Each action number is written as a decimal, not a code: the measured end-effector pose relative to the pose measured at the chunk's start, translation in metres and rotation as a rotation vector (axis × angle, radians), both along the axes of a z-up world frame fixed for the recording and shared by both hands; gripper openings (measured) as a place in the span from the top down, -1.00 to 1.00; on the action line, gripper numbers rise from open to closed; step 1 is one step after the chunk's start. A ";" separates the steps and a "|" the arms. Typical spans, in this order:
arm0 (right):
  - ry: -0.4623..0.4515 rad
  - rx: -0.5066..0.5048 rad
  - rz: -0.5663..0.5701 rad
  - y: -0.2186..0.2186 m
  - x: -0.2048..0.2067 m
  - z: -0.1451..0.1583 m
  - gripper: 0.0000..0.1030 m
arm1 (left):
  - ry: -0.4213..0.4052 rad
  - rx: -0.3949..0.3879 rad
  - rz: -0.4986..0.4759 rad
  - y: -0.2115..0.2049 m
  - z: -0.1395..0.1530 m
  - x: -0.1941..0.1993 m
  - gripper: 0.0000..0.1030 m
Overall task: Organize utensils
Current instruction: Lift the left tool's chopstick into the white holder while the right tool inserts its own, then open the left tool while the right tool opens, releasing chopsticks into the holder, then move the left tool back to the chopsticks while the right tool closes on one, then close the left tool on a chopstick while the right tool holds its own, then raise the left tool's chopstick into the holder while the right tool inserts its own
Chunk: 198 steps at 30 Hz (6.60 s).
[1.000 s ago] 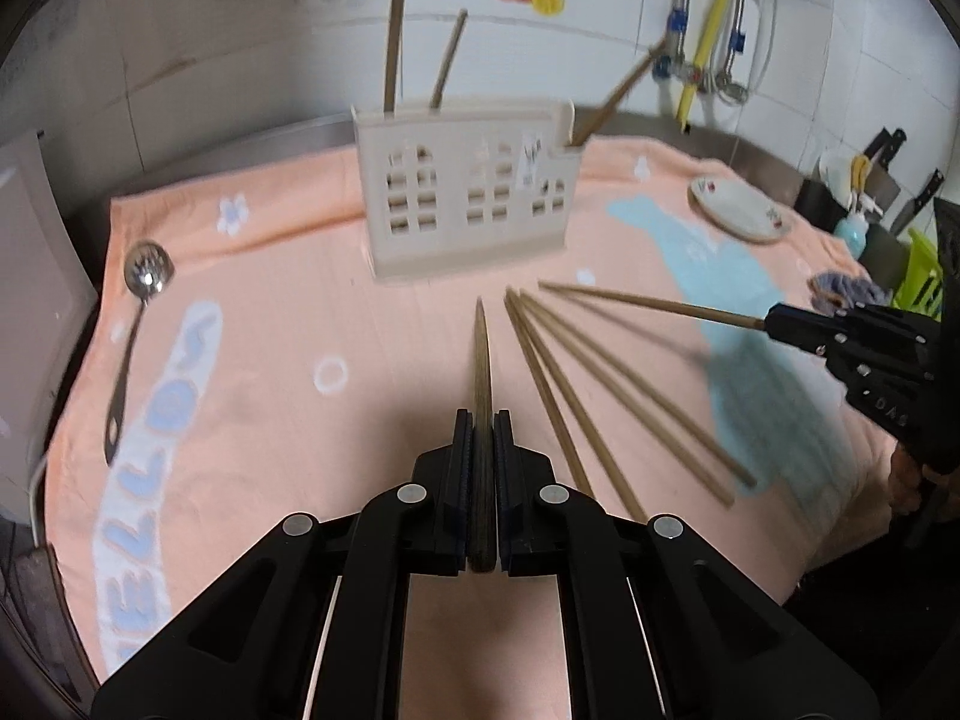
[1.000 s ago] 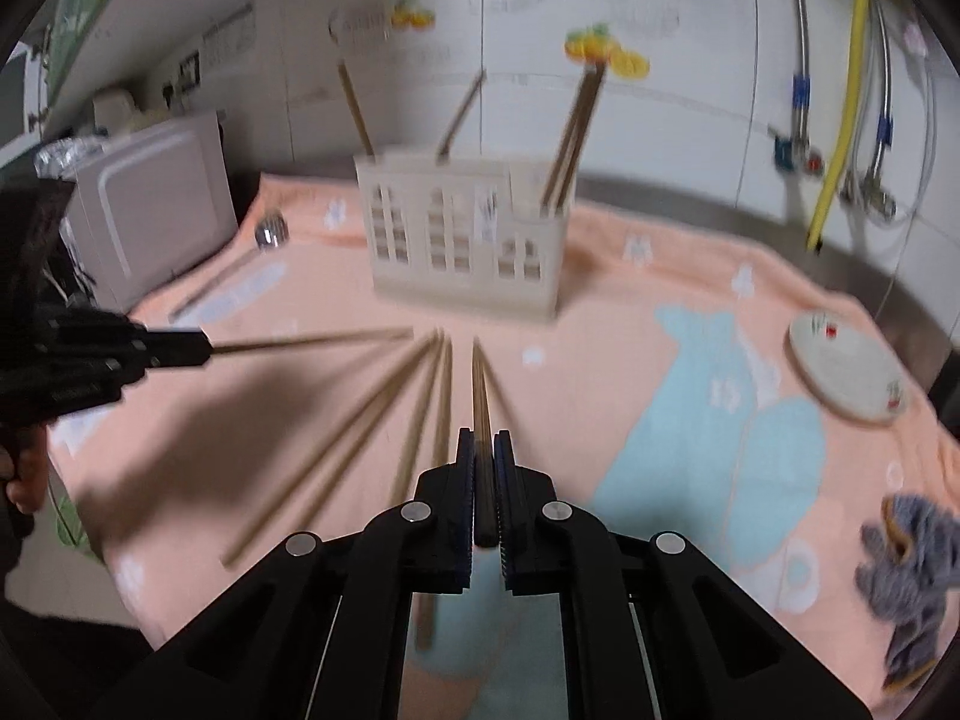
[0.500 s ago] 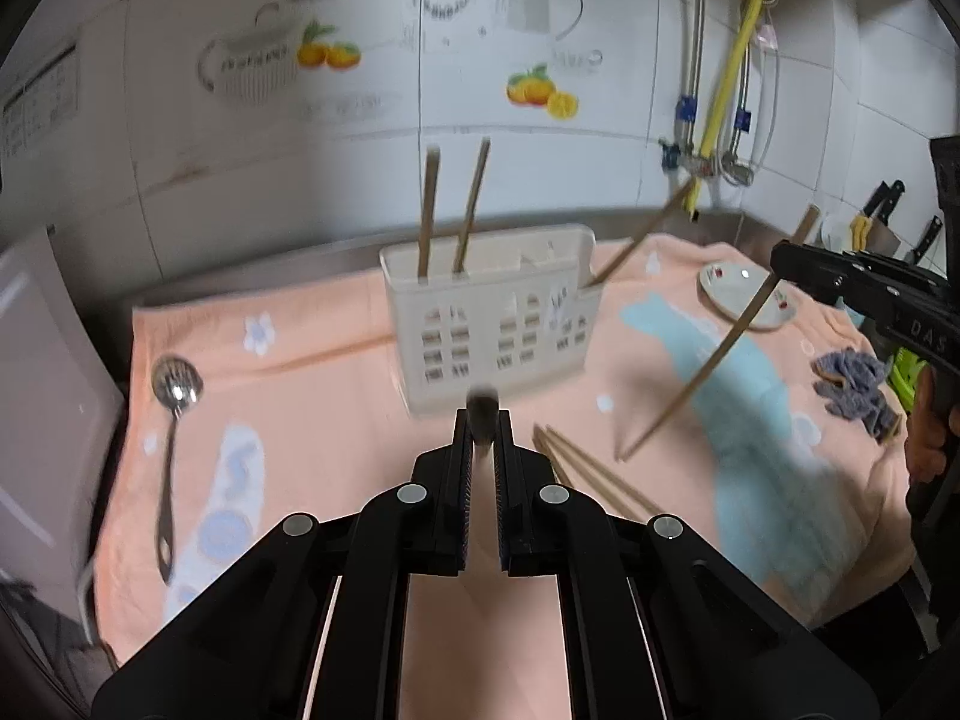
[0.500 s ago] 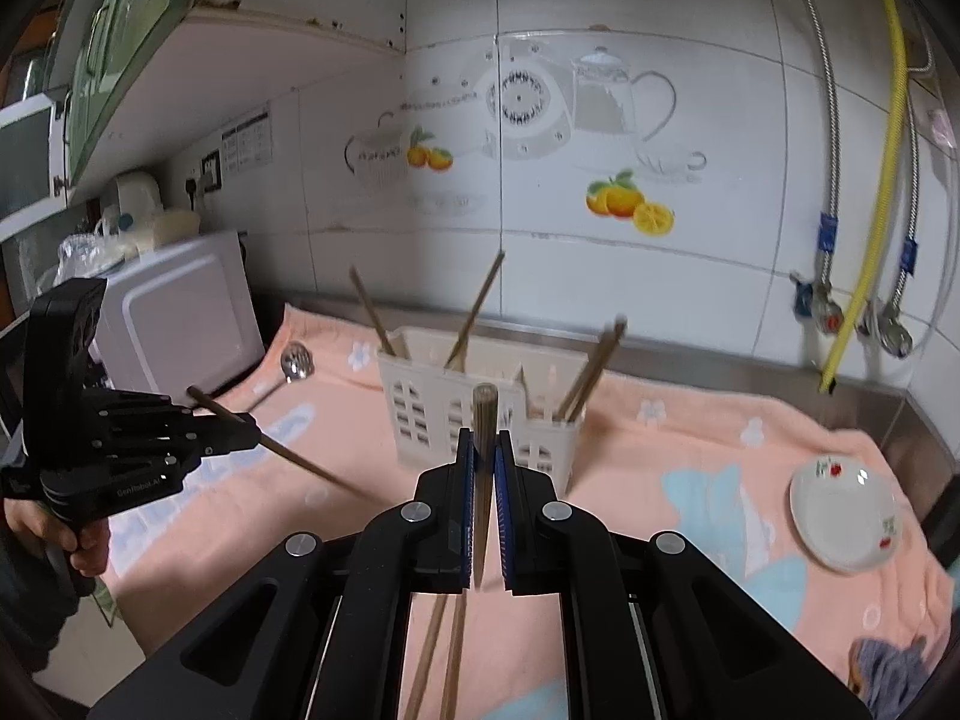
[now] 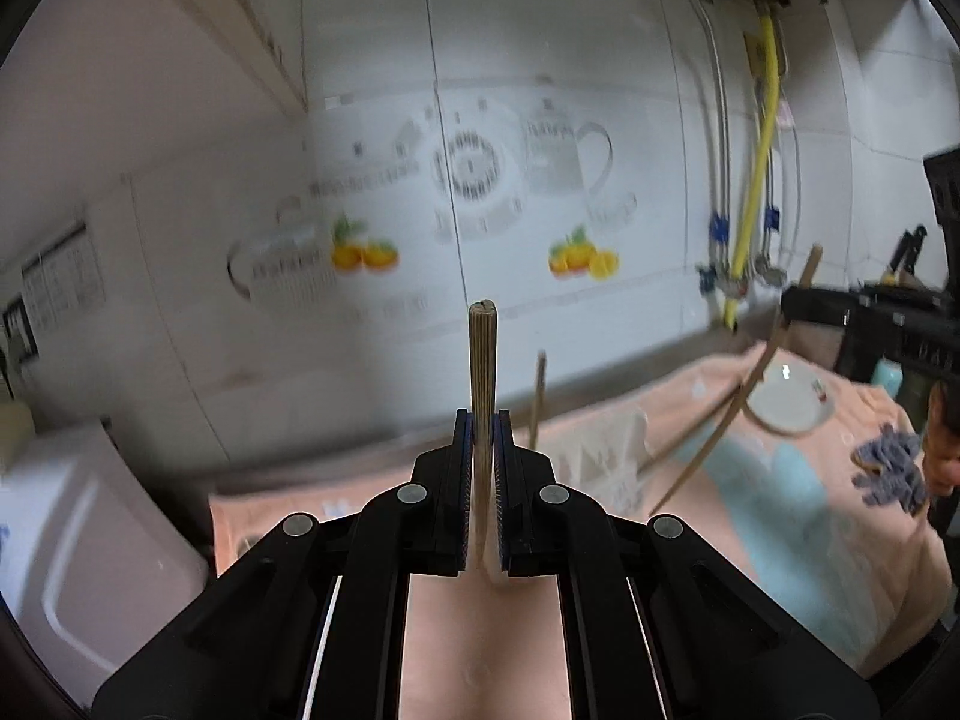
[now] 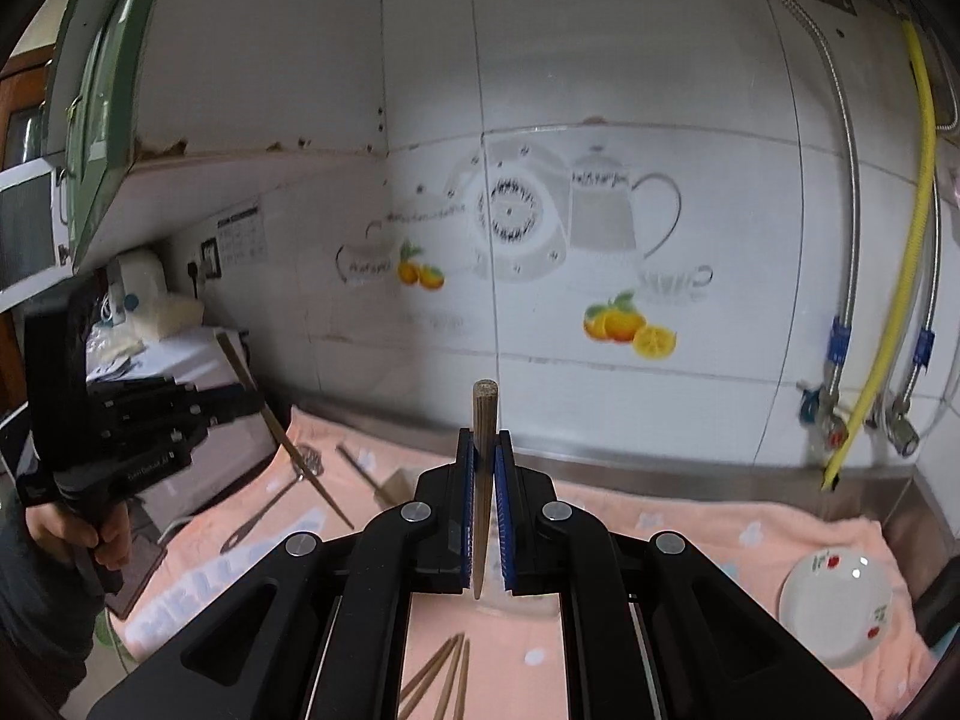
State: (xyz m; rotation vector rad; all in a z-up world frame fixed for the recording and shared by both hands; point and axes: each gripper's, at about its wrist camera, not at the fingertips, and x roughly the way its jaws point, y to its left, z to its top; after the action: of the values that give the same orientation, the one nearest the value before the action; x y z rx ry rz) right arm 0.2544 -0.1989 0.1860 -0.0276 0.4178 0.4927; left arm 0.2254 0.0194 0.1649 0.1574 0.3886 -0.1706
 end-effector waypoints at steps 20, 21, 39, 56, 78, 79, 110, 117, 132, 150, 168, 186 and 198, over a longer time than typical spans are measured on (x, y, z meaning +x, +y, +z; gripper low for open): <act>0.023 -0.045 -0.072 0.010 0.067 -0.016 0.87 | 0.034 -0.051 0.006 -0.007 -0.013 0.061 0.89; 0.031 -0.049 -0.070 0.011 0.068 -0.020 0.87 | 0.043 -0.051 0.005 -0.008 -0.017 0.063 0.89; 0.075 -0.096 -0.061 0.022 0.071 -0.045 0.60 | 0.064 -0.054 0.042 0.001 -0.031 0.058 0.19; 0.072 -0.116 -0.054 0.008 -0.014 -0.080 0.13 | 0.084 -0.042 0.054 0.000 -0.070 -0.015 -0.71; 0.347 -0.221 -0.067 -0.003 -0.094 -0.232 0.06 | 0.332 -0.032 0.082 -0.009 -0.184 -0.075 -0.90; 0.357 -0.217 -0.067 -0.003 -0.095 -0.235 0.06 | 0.343 -0.033 0.083 -0.009 -0.189 -0.076 -0.90; 0.430 -0.249 -0.043 0.007 -0.103 -0.271 0.88 | 0.484 -0.087 0.013 -0.033 -0.240 -0.099 -0.61; 0.428 -0.226 -0.047 0.003 -0.105 -0.271 0.88 | 0.531 -0.135 -0.060 -0.048 -0.247 -0.097 -0.01; 0.424 -0.210 -0.045 0.000 -0.106 -0.271 0.88 | 0.591 -0.157 -0.115 -0.066 -0.264 -0.085 0.67; 0.422 -0.205 -0.047 0.000 -0.108 -0.271 0.88 | 0.612 -0.097 -0.104 -0.074 -0.270 -0.081 0.70; 0.366 -0.180 -0.052 -0.002 -0.114 -0.252 0.88 | 0.590 -0.023 -0.064 -0.058 -0.253 -0.081 0.86; 0.176 -0.075 -0.033 0.003 -0.102 -0.168 0.87 | 0.346 -0.093 -0.066 -0.038 -0.174 -0.080 0.90; 0.115 -0.060 0.029 0.015 -0.077 -0.117 0.88 | 0.251 -0.059 -0.096 -0.038 -0.131 -0.066 0.90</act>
State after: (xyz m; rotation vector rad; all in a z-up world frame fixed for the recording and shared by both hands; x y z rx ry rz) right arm 0.1778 -0.1839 0.0691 -0.0634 0.5457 0.5117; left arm 0.1594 -0.0187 0.0339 0.0961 0.6256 -0.2972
